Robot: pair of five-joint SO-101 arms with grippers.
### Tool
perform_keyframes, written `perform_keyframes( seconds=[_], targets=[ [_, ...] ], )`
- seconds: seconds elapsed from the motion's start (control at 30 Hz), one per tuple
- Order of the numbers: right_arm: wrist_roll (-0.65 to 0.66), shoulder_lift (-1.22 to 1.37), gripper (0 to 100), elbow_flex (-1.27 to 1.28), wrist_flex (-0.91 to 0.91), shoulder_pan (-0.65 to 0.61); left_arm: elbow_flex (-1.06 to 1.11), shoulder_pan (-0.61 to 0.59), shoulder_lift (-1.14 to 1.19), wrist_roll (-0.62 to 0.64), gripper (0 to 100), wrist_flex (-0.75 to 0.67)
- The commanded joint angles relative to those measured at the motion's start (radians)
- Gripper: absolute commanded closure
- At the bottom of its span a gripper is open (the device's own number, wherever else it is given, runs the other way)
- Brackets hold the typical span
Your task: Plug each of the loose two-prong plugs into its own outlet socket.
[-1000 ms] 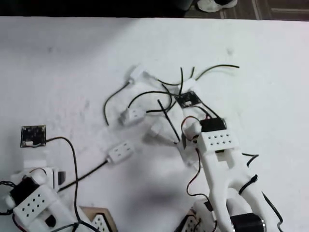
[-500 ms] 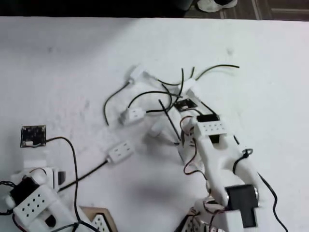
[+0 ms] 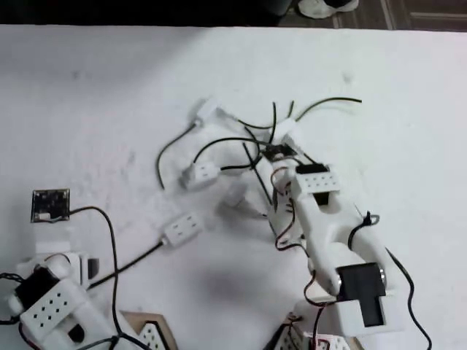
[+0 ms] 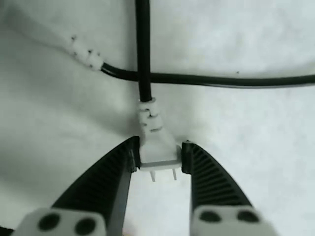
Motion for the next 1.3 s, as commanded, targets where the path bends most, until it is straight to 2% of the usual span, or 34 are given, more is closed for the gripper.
perform_keyframes(
  seconds=[0.0,0.1,0.4,0.6,0.9,1.07,1.27],
  targets=[
    [0.002,-0.004,86.2,-0.14,0.171,0.008,-0.006,0.007,-0.015,0.003,71,-0.015],
    [0.002,-0.004,86.9,-0.216,0.232,0.008,-0.006,0.007,-0.015,0.003,71,-0.015],
    [0.002,0.007,87.3,-0.204,0.206,0.007,-0.006,0.007,-0.015,0.003,71,-0.015],
    [0.0,0.005,78.5,-0.203,0.211,0.008,-0.006,0.007,-0.015,0.003,71,-0.015],
    [0.008,0.015,78.9,-0.192,0.153,0.039,-0.006,0.007,-0.015,0.003,71,-0.015],
    [0.009,0.137,79.0,-0.19,0.077,0.081,-0.006,0.007,-0.015,0.003,71,-0.015],
    [0.009,0.248,79.0,-0.195,0.073,0.044,-0.006,0.007,-0.015,0.003,71,-0.015]
  ],
)
